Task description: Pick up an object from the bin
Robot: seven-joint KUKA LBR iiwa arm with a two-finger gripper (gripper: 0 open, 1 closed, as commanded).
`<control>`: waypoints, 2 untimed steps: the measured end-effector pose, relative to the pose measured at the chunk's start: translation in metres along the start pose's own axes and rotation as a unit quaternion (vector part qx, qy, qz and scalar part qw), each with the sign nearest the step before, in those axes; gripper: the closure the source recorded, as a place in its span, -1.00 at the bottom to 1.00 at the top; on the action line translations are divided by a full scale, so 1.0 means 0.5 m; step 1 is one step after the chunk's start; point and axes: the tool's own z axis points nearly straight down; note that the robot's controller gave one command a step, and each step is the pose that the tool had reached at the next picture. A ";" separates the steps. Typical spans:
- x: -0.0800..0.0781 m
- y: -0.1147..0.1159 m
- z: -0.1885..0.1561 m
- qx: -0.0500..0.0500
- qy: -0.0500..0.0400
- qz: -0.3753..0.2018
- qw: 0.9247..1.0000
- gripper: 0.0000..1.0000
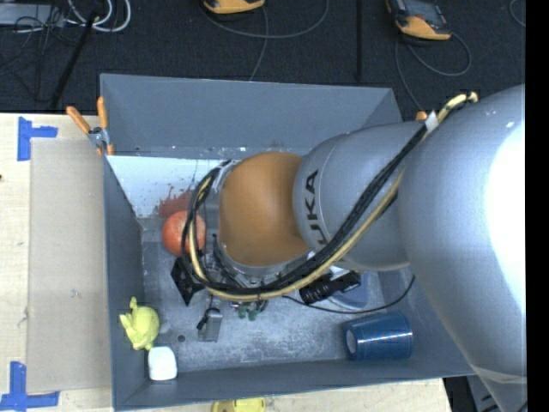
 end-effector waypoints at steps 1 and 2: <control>-0.027 0.023 -0.135 0.001 0.001 -0.034 0.999 -1.00; -0.066 0.044 -0.107 -0.002 -0.007 -0.049 0.999 -1.00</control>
Offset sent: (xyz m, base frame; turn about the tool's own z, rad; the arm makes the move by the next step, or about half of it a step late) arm 0.0472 0.0218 -0.0086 -0.1080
